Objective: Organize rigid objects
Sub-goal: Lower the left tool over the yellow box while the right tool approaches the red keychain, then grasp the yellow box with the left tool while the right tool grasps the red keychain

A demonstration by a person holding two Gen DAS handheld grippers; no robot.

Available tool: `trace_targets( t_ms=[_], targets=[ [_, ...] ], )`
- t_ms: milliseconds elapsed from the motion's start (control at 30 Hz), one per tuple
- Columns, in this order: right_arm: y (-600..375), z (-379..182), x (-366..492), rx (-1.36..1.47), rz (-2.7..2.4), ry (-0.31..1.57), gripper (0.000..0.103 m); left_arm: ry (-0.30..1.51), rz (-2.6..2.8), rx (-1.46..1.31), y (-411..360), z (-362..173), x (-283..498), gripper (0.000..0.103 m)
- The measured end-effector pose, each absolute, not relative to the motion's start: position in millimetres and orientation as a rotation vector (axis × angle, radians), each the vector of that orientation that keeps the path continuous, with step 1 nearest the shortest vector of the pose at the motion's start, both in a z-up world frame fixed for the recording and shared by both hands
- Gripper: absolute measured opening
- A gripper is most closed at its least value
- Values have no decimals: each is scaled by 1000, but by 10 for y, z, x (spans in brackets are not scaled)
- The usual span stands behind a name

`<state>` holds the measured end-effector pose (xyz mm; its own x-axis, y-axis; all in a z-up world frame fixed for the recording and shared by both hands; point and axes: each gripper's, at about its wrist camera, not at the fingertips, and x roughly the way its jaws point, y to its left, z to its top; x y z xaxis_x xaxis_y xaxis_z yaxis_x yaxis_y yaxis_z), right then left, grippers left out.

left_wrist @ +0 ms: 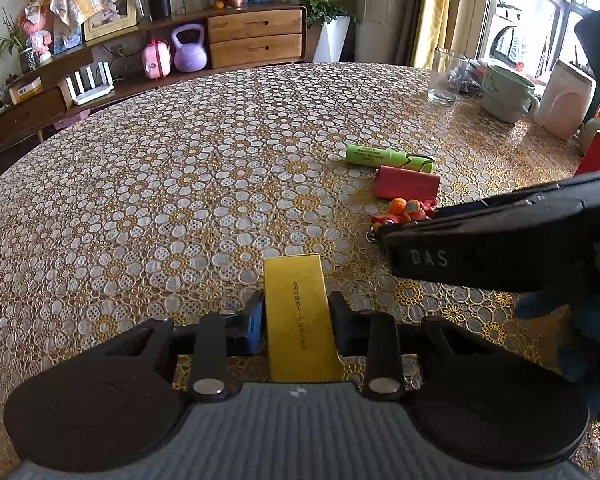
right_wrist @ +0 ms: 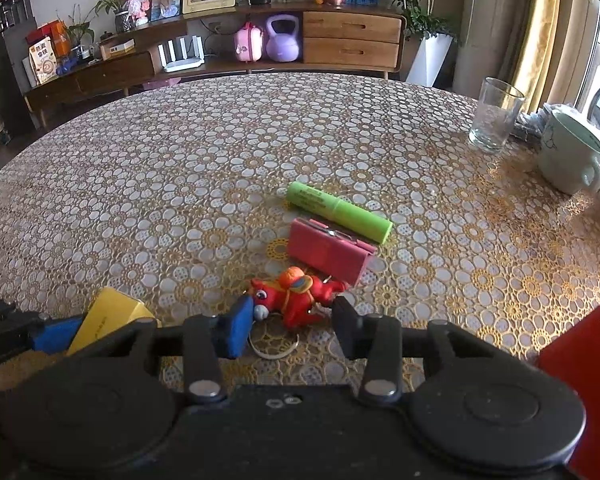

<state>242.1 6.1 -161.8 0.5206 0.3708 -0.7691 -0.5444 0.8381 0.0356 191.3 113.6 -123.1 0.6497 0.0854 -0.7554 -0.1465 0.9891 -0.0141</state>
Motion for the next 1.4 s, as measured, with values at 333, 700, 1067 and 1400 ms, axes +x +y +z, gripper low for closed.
trace_targets(
  t_ms=[333, 700, 1067, 1400],
  targets=[
    [-152, -1443, 2156, -154, 574, 846, 41, 848, 119, -113, 1246, -1108, 1808, 29],
    [-452, -1027, 1721, -86, 642, 810, 41, 893, 100, -157, 1271, -909, 1631, 29],
    [-878, -599, 1422, -63, 654, 747, 41, 895, 73, -78, 1097, -682, 1492, 22],
    [-1313, -368, 1376, -34, 611, 705, 41, 946, 95, -146, 1263, -891, 1592, 30]
  ],
)
